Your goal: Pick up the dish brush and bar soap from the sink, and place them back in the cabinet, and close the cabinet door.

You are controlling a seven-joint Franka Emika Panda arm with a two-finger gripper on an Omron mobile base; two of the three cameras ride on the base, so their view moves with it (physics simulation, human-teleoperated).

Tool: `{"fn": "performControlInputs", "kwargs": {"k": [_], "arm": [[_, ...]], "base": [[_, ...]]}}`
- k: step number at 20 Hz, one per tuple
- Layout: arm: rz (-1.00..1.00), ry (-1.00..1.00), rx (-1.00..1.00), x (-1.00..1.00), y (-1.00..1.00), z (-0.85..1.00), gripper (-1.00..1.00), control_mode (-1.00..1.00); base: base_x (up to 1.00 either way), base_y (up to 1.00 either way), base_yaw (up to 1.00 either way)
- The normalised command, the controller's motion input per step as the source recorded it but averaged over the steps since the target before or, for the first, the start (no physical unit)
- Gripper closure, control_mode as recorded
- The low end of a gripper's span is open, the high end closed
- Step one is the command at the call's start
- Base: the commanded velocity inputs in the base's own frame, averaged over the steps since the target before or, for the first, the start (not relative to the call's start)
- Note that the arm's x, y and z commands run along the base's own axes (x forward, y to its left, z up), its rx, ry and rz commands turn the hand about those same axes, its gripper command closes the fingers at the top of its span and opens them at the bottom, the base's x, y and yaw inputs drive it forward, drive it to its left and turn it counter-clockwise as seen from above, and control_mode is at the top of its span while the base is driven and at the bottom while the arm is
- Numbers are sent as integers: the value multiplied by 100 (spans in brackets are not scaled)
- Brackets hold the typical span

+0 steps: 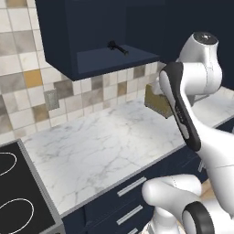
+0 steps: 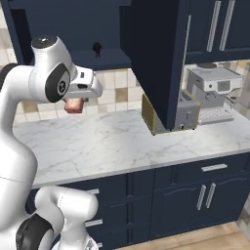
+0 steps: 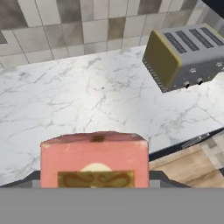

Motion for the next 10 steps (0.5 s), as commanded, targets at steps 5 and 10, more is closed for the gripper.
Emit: {"fn": "performControlInputs", "kwargs": {"k": [5,10], "arm": [[14,-12,0,6,2,39,100,-100],[11,-11,0,10,13,26,100,-100]], "base": [[0,0,0],[0,0,0]]}}
